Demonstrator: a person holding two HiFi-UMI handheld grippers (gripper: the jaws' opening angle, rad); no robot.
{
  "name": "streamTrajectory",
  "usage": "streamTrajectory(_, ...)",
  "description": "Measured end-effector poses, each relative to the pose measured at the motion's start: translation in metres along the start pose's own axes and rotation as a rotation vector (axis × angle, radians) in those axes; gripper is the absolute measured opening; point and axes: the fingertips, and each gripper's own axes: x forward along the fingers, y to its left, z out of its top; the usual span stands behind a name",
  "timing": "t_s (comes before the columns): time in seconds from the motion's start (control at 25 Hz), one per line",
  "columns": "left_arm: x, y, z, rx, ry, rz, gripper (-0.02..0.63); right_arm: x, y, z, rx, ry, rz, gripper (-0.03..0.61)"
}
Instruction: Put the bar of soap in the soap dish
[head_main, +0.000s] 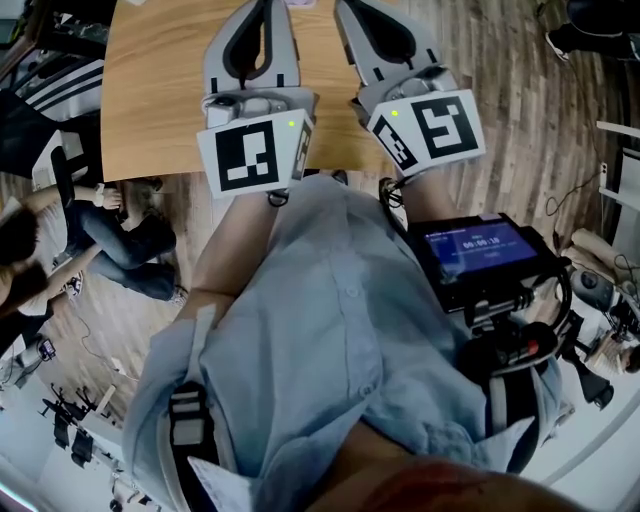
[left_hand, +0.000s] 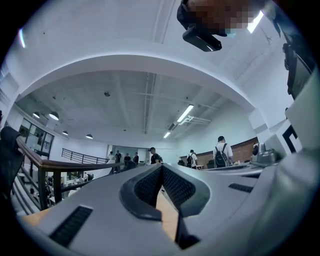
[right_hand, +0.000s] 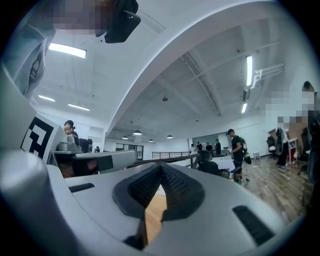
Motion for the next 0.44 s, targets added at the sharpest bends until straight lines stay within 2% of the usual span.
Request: streamTrajectory(0.44,-0.0038,0.0015,0.0018,0.006,-0.003,0.015,0.006,0.0007,0.0051,0.0005,-0.006,-0.004,0.018,0.006)
